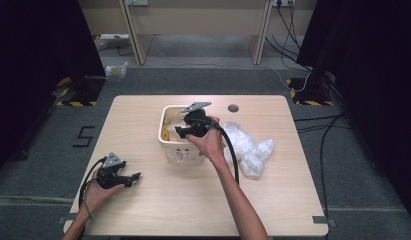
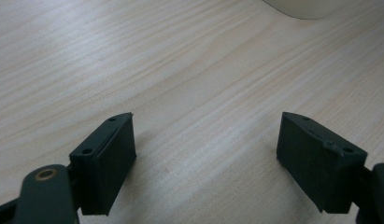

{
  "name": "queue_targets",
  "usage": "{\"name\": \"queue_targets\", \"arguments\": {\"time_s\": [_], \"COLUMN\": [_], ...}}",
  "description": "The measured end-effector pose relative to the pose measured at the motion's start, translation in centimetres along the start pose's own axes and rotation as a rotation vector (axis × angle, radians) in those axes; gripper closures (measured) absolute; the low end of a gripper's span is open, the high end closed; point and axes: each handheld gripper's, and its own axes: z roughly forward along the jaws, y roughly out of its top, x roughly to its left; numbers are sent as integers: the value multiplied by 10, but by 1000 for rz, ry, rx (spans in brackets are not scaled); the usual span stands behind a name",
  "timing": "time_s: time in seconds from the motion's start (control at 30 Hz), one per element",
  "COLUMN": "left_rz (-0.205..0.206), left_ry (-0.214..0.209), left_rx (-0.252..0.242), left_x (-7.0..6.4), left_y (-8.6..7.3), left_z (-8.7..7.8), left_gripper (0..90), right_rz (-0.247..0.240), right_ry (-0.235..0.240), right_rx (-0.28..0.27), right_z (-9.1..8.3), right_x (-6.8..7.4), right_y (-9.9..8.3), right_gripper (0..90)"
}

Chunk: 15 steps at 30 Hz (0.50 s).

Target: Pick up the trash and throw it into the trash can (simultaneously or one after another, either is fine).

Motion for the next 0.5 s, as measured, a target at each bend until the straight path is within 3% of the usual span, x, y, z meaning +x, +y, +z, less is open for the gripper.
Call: {"name": "queue_targets", "arguments": {"time_s": [0.17, 0.5], "left_rz": [0, 0], "left_ry": [0, 0], "left_rx": [0, 0], "left_x": [0, 0], "left_y": [0, 0], "left_z": [0, 0], "left_gripper": [186, 186], "right_rz": [36, 60], "right_ry": [7, -28], "right_rx": [-39, -104], "right_z": [-9, -40], "right_x": [-3, -18], "right_y": [3, 0], "right_gripper": [428, 391]}}
